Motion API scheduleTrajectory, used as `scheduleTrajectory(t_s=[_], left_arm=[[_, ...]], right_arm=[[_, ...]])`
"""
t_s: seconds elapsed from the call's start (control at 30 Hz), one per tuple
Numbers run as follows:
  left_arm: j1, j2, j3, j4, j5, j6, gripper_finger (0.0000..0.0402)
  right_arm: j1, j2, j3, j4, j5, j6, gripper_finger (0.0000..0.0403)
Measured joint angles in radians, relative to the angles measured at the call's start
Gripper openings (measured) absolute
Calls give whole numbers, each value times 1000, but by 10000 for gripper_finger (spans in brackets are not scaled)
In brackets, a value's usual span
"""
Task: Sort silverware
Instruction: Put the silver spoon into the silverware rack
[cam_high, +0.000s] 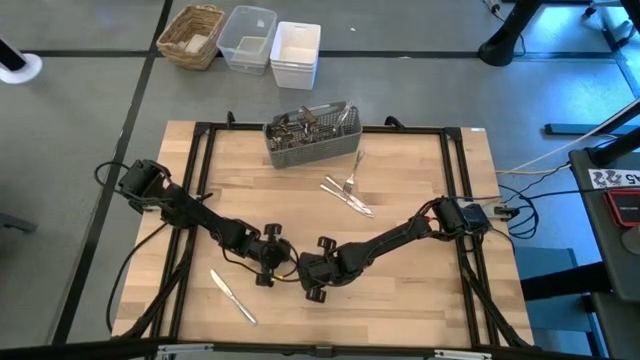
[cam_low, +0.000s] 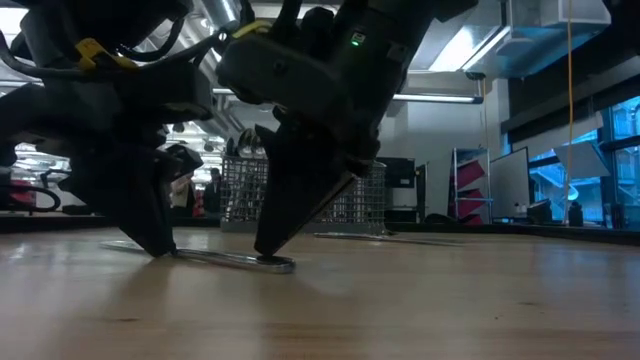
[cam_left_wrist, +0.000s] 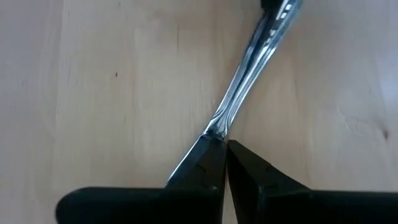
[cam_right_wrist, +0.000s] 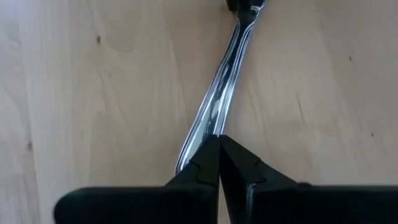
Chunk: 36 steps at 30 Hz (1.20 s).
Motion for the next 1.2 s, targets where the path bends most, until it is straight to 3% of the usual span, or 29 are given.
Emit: scheduleTrajectory(t_s=[0.23,0.63,0.83,1.03,1.2], left_arm=[[0,-17,-2,77,12,130,21],[-6,-18,2,79,1,104,121],[-44,-19,3,84,0,96,123],[-78,-23,5,96,-2,53,122],[-89,-23,5,125,-3,30,122]], right_arm=[[0,0,0,-14,45,2,12],[2,-2,0,-31,65,3,12],[21,-9,1,-33,40,2,6],[53,-45,1,-81,107,-4,6],[62,-46,0,-93,90,-3,3]])
